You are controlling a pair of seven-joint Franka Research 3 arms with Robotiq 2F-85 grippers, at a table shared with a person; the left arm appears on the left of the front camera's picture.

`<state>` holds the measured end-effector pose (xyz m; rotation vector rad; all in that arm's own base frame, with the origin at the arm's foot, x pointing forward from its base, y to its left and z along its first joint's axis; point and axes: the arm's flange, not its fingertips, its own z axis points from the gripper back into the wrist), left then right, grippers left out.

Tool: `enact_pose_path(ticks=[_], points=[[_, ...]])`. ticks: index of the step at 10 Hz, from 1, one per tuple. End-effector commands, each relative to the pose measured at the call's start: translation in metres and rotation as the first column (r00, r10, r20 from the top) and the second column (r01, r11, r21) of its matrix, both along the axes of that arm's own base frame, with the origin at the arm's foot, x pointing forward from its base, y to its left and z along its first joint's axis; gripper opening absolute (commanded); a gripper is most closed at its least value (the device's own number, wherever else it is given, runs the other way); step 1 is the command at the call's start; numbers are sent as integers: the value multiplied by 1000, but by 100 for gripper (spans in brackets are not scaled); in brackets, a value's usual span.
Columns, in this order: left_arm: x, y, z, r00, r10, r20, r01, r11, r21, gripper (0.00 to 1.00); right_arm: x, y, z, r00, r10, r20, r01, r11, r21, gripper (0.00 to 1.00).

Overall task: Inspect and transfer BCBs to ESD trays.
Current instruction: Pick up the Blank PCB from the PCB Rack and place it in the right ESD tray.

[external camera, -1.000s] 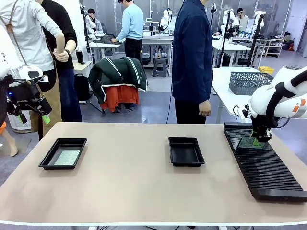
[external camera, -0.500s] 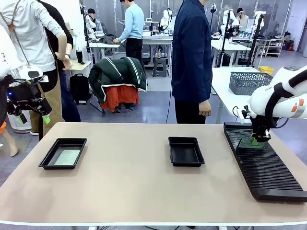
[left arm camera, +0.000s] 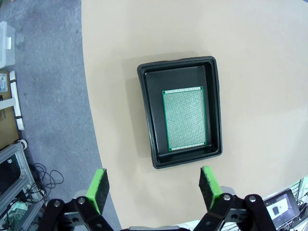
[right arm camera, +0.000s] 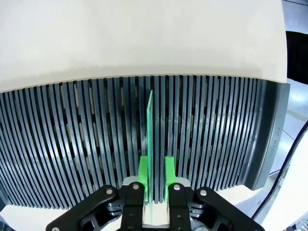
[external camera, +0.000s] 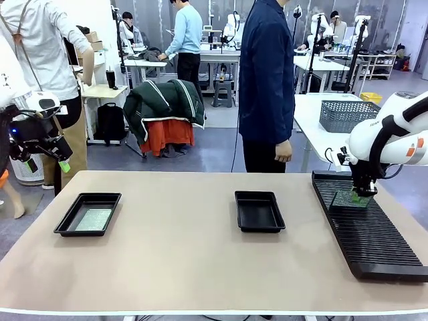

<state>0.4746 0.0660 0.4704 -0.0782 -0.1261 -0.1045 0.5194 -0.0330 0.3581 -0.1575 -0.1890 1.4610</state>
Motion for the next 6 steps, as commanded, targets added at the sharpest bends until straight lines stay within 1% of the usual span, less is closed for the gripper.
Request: enact_pose_path(ticks=[1,6], points=[[0,-1,-2,1000,3,12,-3,1000,-1,100,4,2,0,1000,-15,-13,15,1000,-4,15],[0,-1,-2,1000,3,12,-3,1000,-1,100,4,3,1,1000,-22,-14,22,1000,-18,4]])
